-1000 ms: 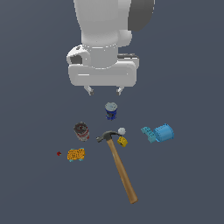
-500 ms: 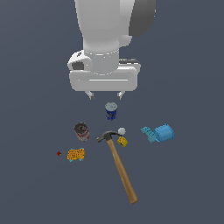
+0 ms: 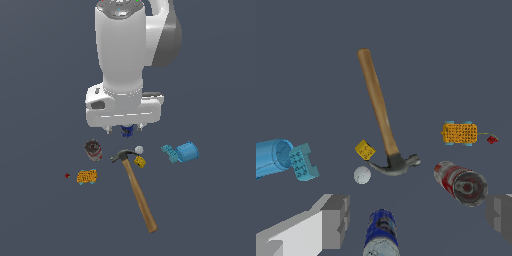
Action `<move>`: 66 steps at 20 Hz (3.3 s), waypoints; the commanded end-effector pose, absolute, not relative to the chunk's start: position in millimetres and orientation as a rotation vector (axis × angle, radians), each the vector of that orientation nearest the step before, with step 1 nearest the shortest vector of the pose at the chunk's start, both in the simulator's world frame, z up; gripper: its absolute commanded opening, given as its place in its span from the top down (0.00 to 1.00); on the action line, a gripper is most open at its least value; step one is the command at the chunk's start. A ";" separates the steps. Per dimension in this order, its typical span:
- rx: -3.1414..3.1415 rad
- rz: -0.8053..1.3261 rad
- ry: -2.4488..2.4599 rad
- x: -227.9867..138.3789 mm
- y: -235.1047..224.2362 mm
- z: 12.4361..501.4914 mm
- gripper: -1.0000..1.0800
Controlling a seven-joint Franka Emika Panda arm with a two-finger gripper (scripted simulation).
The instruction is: Pick up a designated object from a clutter of objects.
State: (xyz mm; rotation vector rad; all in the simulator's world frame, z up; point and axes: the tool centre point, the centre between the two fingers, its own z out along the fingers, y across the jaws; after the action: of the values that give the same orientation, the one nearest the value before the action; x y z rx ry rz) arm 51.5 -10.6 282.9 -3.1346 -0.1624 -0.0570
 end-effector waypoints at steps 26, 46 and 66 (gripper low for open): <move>-3.042 -0.001 -0.788 137.2 45.0 90.4 0.04; -3.038 0.000 -0.799 136.9 45.9 36.0 0.04; -3.040 0.002 -0.796 136.6 38.0 45.6 1.00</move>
State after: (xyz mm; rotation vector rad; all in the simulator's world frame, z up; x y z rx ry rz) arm 135.4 41.0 39.6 -3.0382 -0.7976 0.0089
